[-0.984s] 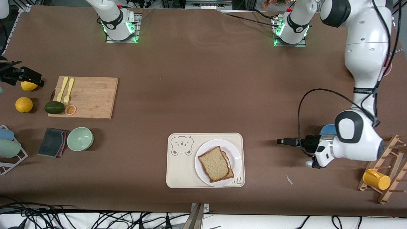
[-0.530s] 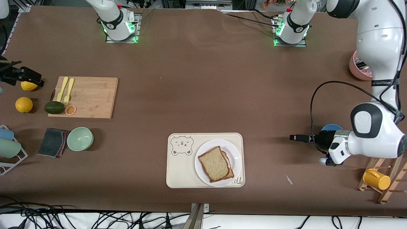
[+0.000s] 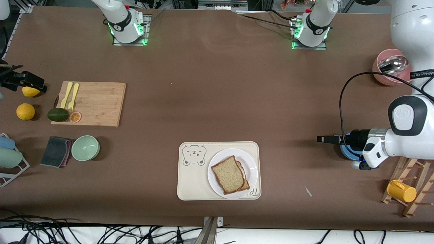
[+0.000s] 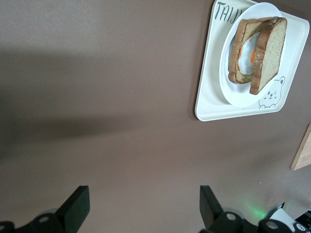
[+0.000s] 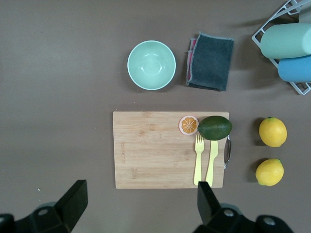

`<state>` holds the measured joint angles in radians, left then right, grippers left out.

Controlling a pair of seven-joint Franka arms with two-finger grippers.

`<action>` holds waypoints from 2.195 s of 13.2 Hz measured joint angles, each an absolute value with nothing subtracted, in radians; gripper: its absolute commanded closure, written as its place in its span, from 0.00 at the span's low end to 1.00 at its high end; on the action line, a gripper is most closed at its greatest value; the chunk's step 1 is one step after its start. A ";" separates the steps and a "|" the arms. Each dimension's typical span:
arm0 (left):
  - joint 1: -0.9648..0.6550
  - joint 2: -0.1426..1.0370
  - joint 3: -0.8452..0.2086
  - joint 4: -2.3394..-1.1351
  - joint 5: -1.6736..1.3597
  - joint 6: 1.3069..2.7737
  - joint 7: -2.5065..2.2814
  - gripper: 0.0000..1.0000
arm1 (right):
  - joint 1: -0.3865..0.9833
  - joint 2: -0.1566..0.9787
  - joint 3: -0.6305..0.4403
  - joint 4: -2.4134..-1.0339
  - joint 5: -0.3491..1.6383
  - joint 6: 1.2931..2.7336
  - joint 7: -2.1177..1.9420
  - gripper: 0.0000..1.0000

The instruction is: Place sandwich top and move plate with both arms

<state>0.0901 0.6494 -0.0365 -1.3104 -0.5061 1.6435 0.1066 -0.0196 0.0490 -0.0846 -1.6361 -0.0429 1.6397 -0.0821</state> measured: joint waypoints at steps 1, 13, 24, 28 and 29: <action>0.090 0.646 -0.037 -1.310 -0.506 1.644 0.105 0.01 | -0.020 0.049 -0.084 -1.636 -0.043 1.640 -0.082 0.00; 0.118 0.191 -0.034 -1.500 -0.142 1.558 0.060 0.00 | -0.019 0.049 -0.083 -1.635 -0.043 1.640 -0.082 0.00; 0.111 0.060 -0.022 -1.534 -0.069 1.510 0.026 0.00 | -0.019 0.049 -0.083 -1.635 -0.042 1.642 -0.079 0.00; 0.111 0.060 -0.018 -1.541 -0.061 1.510 0.025 0.00 | -0.019 0.048 -0.083 -1.633 0.009 1.642 -0.078 0.00; 0.111 0.060 -0.018 -1.542 -0.034 1.510 0.025 0.00 | -0.019 0.046 -0.082 -1.631 0.009 1.642 -0.078 0.00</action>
<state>0.1115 0.0604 -0.0179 -1.5423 -0.0343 1.5103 0.0253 -0.0191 0.0463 -0.0821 -1.6314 0.0087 1.6422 -0.0783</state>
